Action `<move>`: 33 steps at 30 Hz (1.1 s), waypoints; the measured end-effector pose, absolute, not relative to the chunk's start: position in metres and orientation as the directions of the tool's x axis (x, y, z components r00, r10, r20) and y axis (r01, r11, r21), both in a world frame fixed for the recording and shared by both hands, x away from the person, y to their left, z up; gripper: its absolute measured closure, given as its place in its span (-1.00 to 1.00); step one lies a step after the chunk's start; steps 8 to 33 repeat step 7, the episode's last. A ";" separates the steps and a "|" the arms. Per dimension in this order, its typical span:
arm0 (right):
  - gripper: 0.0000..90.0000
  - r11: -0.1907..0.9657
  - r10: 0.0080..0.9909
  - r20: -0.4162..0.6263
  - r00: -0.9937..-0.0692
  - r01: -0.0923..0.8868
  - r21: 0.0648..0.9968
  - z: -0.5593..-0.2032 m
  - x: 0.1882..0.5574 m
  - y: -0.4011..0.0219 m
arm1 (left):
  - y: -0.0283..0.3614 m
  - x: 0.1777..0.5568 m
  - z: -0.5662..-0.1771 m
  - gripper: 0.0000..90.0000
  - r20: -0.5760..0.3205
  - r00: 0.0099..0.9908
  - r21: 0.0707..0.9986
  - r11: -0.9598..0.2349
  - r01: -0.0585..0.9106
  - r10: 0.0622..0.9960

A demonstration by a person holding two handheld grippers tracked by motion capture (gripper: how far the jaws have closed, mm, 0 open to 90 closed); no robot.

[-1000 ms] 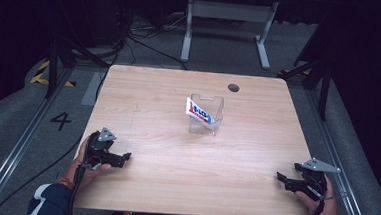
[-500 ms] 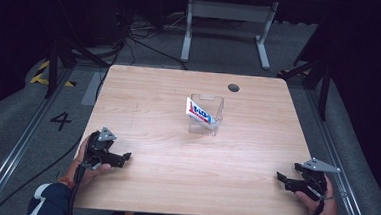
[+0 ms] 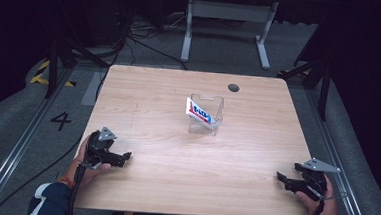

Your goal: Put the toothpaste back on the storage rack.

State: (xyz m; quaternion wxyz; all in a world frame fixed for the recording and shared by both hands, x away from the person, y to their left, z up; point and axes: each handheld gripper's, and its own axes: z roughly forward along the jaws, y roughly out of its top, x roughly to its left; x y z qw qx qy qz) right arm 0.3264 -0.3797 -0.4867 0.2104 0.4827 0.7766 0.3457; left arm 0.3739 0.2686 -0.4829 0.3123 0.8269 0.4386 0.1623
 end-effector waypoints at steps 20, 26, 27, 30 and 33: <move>-0.62 0.295 0.895 0.007 -0.445 0.604 0.740 -0.487 0.326 -0.380 | 0.268 0.374 -0.483 -0.99 -0.011 0.558 0.661 -0.413 0.626 0.829; -0.62 0.295 0.895 0.007 -0.445 0.604 0.740 -0.487 0.326 -0.380 | 0.268 0.374 -0.483 -0.99 -0.011 0.558 0.661 -0.413 0.626 0.829; -0.62 0.295 0.895 0.007 -0.445 0.604 0.740 -0.487 0.326 -0.380 | 0.268 0.374 -0.483 -0.99 -0.011 0.558 0.661 -0.413 0.626 0.829; -0.62 0.295 0.895 0.007 -0.445 0.604 0.740 -0.487 0.326 -0.380 | 0.268 0.374 -0.483 -0.99 -0.011 0.558 0.661 -0.413 0.626 0.829; -0.62 0.295 0.895 0.007 -0.445 0.604 0.740 -0.487 0.326 -0.380 | 0.268 0.374 -0.483 -0.99 -0.011 0.558 0.661 -0.413 0.626 0.829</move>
